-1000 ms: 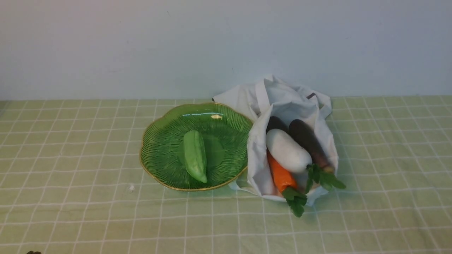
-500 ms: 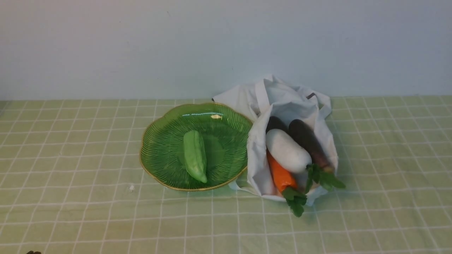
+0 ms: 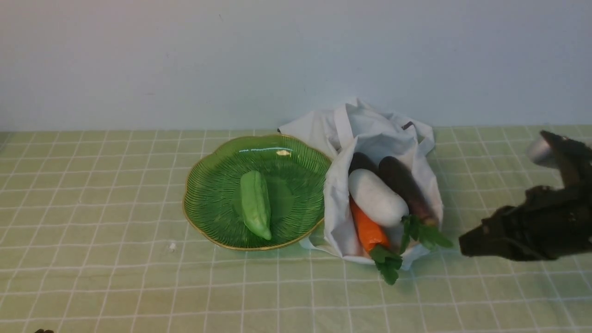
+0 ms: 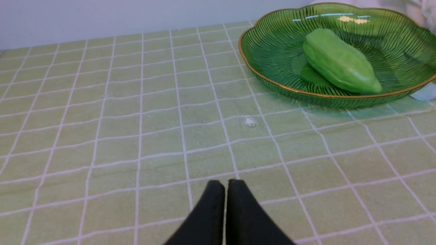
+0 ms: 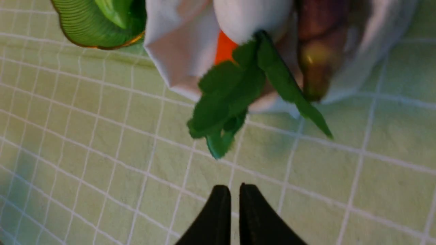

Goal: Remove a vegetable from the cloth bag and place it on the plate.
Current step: Use the right arm to grab a white radish from the bag

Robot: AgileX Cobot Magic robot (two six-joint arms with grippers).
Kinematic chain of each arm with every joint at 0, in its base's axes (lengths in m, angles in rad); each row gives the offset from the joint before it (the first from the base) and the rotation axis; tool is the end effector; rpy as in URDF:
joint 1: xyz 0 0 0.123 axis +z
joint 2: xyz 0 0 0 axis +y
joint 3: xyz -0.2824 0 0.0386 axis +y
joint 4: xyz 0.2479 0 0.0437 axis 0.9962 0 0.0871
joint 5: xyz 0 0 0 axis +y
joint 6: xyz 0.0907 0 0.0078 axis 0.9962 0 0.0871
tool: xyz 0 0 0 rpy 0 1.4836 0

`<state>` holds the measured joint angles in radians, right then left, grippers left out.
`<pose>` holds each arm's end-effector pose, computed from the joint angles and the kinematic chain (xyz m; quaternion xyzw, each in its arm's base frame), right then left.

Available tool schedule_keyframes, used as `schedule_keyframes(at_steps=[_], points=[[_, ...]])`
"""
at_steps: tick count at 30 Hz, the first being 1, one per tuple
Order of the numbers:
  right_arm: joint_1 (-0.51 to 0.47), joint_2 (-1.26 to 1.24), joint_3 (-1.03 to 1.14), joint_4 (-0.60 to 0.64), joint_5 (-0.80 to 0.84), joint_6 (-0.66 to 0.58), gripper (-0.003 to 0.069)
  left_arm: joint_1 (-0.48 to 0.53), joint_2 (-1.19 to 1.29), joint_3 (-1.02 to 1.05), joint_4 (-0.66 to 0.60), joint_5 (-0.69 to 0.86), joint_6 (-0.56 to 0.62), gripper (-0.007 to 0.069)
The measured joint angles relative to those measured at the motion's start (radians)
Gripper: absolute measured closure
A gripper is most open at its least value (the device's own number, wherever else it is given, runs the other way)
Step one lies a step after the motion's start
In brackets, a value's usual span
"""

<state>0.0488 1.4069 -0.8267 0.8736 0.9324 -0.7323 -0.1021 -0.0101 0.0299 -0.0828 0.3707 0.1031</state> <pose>0.2457 0.0682 0.2415 -0.1344 0.9220 0.3144 0.1817 0.0522 -0.0081 0.1703 0.0604 0.8032 -0.0346 0.5917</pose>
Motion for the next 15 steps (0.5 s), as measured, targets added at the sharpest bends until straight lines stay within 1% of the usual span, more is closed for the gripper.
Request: schedule_keyframes(at_steps=[2,4,5,6,8,9,10,12,15], points=[[0.038,0.060,-0.071,-0.002,0.027,-0.038,0.0580,0.000,0.000,0.000,0.000,0.000,0.000,0.0629],[0.105,0.118,-0.154,-0.027,0.031,-0.029,0.0531,0.000,0.000,0.000,0.000,0.000,0.000,0.0629],[0.112,0.122,-0.170,-0.031,0.028,-0.027,0.0526,0.000,0.000,0.000,0.000,0.000,0.000,0.0629],[0.159,0.152,-0.216,-0.063,0.012,-0.002,0.0490,0.000,0.000,0.000,0.000,0.000,0.000,0.0629],[0.219,0.204,-0.295,-0.147,-0.034,0.066,0.0435,0.000,0.000,0.000,0.000,0.000,0.000,0.0629],[0.224,0.208,-0.295,-0.155,-0.034,0.074,0.0430,0.000,0.000,0.000,0.000,0.000,0.000,0.0629],[0.266,0.249,-0.358,-0.231,-0.078,0.148,0.0380,0.000,0.000,0.000,0.000,0.000,0.000,0.0629],[0.303,0.291,-0.406,-0.301,-0.113,0.230,0.0327,0.000,0.000,0.000,0.000,0.000,0.000,0.0629],[0.341,0.367,-0.460,-0.418,-0.163,0.317,0.0258,0.000,0.000,0.000,0.000,0.000,0.000,0.0629]])
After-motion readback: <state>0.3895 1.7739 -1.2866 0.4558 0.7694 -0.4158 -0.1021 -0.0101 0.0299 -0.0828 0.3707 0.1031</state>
